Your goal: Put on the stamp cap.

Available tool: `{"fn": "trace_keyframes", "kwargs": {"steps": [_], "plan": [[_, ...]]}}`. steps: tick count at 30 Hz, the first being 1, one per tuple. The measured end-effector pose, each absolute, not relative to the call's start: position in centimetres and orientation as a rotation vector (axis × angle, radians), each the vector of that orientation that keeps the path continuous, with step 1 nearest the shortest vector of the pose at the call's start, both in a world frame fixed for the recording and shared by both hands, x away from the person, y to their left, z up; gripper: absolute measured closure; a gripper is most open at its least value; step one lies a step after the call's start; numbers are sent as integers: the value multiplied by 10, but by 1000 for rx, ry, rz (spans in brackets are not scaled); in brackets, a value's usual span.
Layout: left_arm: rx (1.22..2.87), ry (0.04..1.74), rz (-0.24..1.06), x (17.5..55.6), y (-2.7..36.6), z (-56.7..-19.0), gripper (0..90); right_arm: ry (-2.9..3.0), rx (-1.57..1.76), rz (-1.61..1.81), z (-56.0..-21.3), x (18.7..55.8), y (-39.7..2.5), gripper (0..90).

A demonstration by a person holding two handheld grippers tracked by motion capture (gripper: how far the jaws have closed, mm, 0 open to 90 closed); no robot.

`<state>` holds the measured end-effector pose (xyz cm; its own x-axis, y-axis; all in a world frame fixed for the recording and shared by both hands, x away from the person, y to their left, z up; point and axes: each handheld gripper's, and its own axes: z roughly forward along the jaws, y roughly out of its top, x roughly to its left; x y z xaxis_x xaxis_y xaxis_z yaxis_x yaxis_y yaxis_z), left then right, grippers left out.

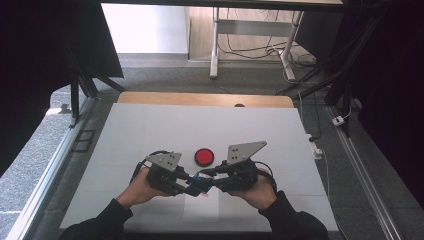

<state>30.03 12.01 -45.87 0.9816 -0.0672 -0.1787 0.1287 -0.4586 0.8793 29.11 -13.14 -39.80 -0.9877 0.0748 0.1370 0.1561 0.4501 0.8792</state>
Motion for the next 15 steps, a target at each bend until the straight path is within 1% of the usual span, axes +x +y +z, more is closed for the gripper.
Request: {"fn": "trace_keyframes", "kwargs": {"steps": [5,9,12,15], "plan": [[2021,37,-222,299,121,-456,692,-2544,-230,-1643,-400,293,-133,711],[2029,37,-197,299,121,-458,689,-2563,-224,-1632,-400,293,-133,711],[2035,51,-202,300,120,-459,683,-2595,-213,-1615,-400,292,-132,711],[2049,99,-197,300,119,-459,651,-2623,-222,-1613,-400,292,-131,711]]}}
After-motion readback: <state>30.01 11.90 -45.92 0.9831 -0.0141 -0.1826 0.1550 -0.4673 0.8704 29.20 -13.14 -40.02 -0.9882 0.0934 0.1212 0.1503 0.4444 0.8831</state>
